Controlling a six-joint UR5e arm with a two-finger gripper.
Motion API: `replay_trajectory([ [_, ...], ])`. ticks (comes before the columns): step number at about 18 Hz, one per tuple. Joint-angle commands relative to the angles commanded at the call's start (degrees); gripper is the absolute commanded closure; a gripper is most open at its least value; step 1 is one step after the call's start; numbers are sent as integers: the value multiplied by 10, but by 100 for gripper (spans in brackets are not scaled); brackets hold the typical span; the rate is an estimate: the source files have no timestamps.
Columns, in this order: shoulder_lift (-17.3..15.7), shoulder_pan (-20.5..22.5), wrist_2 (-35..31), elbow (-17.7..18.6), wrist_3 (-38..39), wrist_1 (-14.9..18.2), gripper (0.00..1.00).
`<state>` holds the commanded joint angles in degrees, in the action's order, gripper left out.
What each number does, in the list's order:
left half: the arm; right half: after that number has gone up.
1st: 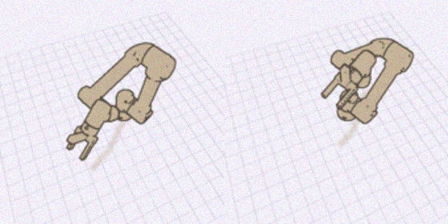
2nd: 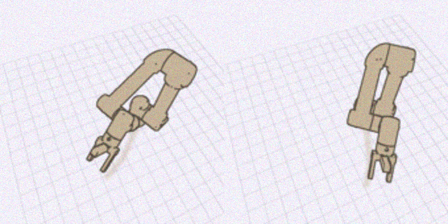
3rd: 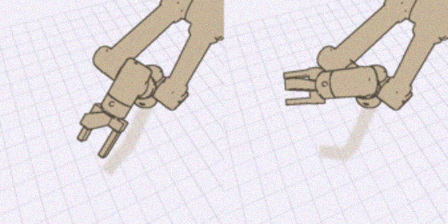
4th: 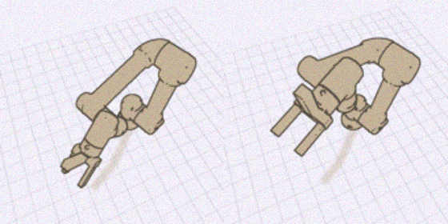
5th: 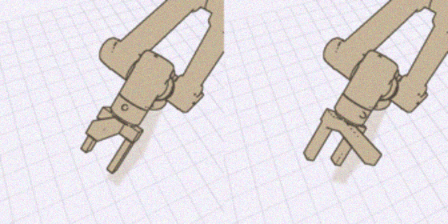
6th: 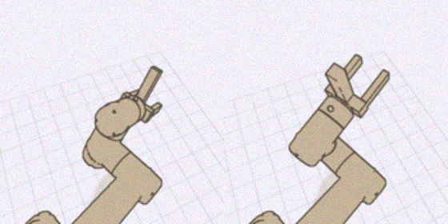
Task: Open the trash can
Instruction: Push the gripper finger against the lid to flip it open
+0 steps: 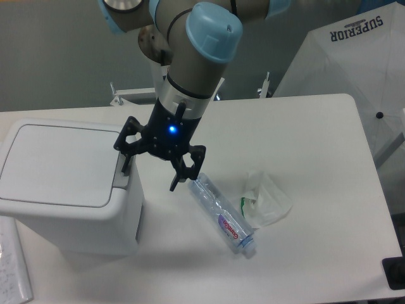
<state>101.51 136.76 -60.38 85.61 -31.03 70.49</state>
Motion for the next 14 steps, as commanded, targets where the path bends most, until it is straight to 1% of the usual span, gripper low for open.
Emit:
replay_trajectory([
  [10, 3, 0, 1, -4, 1, 1, 0],
  [14, 1, 3, 2, -19, 2, 1, 0],
])
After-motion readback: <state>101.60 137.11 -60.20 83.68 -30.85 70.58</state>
